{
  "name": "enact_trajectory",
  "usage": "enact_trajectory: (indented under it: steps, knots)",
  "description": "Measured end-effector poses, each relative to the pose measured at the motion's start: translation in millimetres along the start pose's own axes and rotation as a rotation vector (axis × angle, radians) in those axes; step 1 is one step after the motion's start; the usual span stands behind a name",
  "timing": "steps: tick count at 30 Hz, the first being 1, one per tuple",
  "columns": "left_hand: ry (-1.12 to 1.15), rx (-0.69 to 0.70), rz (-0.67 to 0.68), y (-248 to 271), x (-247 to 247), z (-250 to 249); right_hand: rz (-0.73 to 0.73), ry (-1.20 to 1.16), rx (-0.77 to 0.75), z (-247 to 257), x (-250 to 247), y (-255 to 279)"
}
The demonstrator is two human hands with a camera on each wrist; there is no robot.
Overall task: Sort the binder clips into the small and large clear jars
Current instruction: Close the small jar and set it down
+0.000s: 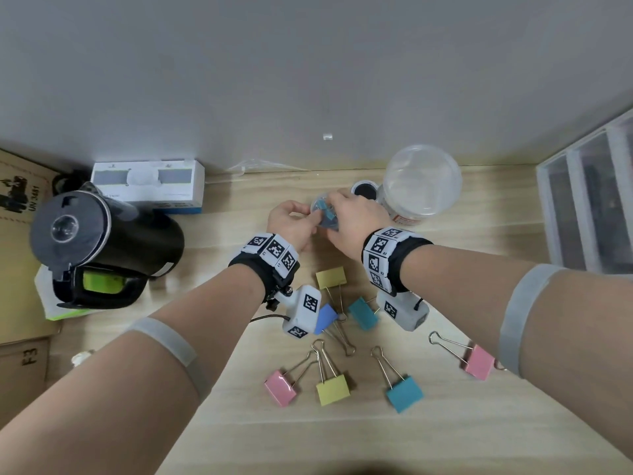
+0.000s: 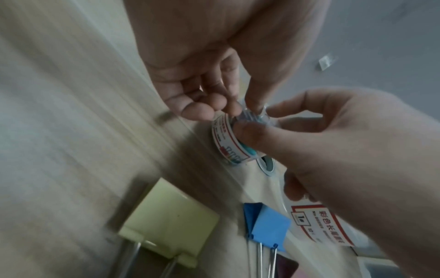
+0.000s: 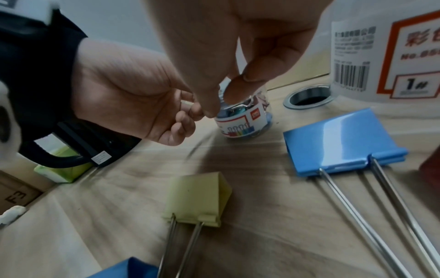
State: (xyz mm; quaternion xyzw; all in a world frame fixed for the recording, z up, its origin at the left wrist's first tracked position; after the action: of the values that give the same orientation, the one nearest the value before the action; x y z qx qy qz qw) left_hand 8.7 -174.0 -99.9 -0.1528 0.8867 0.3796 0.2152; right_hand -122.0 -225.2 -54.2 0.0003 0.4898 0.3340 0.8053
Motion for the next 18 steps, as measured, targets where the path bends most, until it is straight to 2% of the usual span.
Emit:
enact_trajectory:
  steps: [6,10,13,16,18]
  knots:
    - [0.016,-0.121,-0.002,13,-3,9,-0.032,0.053,-0.070,10,-19,8]
    - [0.191,-0.244,0.030,34,-4,15,-0.231,-0.007,-0.114,-6,-69,17]
    - [0.235,-0.258,0.095,53,3,16,-0.315,0.079,0.012,-41,-94,20]
    - [0.245,-0.259,0.144,70,8,21,-0.213,0.154,0.162,-74,-86,26]
    - [0.245,-0.270,0.171,81,8,26,-0.173,0.171,0.192,-83,-78,32]
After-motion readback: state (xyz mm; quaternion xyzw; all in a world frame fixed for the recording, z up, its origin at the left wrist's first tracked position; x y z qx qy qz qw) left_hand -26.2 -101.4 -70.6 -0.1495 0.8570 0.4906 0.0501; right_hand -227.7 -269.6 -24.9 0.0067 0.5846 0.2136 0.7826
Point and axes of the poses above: each hand's wrist, its own y-axis away from the middle knuckle, its own x-axis out of the palm, z = x × y, the point moved 7 cm from there along -y, towards the middle knuckle, and after that the axes turned 12 degrees about -y, right-handed, at the moved point
